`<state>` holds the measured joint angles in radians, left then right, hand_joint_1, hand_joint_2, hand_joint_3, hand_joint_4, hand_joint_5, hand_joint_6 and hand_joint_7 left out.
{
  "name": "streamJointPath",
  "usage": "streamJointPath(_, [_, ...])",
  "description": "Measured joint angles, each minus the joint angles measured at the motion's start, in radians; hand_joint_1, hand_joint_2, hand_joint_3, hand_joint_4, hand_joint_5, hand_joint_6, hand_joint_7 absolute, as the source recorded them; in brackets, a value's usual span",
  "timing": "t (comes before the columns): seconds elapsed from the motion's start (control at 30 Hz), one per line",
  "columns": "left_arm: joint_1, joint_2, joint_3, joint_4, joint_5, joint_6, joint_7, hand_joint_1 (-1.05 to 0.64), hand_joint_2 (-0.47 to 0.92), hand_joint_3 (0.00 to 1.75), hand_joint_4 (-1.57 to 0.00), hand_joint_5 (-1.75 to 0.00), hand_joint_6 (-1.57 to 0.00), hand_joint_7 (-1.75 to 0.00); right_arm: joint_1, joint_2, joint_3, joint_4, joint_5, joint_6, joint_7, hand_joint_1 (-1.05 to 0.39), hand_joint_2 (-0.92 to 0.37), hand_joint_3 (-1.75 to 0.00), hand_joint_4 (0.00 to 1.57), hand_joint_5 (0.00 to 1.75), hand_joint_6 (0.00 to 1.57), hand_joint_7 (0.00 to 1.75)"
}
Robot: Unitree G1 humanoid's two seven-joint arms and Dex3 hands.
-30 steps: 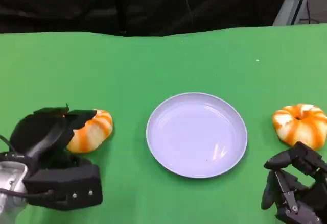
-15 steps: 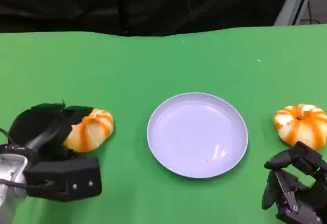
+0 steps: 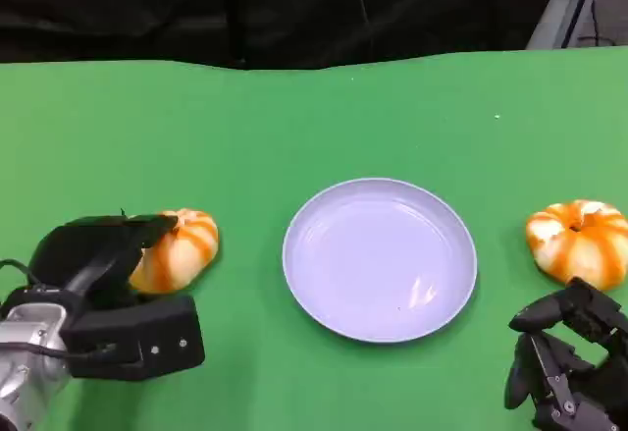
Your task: Grasp the bread from the table and place it into the plate.
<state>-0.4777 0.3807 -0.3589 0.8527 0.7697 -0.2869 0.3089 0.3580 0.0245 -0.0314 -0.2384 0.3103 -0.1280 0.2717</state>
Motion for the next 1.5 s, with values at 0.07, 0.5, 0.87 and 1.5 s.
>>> streamJointPath(0.07, [-0.012, -0.006, -0.008, 0.023, 0.000, -0.004, 0.016, -0.87, 0.92, 0.11, -0.41, -0.01, -0.49, -0.01, 0.000, 0.000, 0.000, -0.002, 0.000, 0.000, 0.000, -0.16, -0.62, -0.98, 0.84, 1.75, 0.75, 1.50])
streamJointPath(0.5, [-0.059, -0.023, -0.038, 0.082, -0.014, -0.012, 0.034, -0.83, 0.92, 0.08, -0.43, -0.01, -0.51, -0.01, 0.000, 0.001, 0.004, -0.013, -0.005, 0.000, -0.003, -0.16, -0.61, -0.97, 0.85, 1.75, 0.76, 1.50])
streamJointPath(0.87, [-0.061, -0.020, -0.055, 0.092, -0.024, -0.027, 0.046, -0.52, 0.90, 0.04, -0.53, -0.03, -0.58, -0.02, 0.001, 0.001, 0.003, -0.013, -0.006, 0.000, -0.004, -0.16, -0.61, -0.98, 0.85, 1.75, 0.76, 1.50])
streamJointPath(1.5, [-0.061, -0.024, -0.077, 0.092, -0.025, 0.010, 0.087, -0.12, 0.86, 0.32, -0.85, -0.68, -0.82, -0.63, 0.001, 0.001, 0.002, -0.013, -0.004, -0.004, 0.001, -0.16, -0.62, -0.98, 0.84, 1.75, 0.75, 1.49])
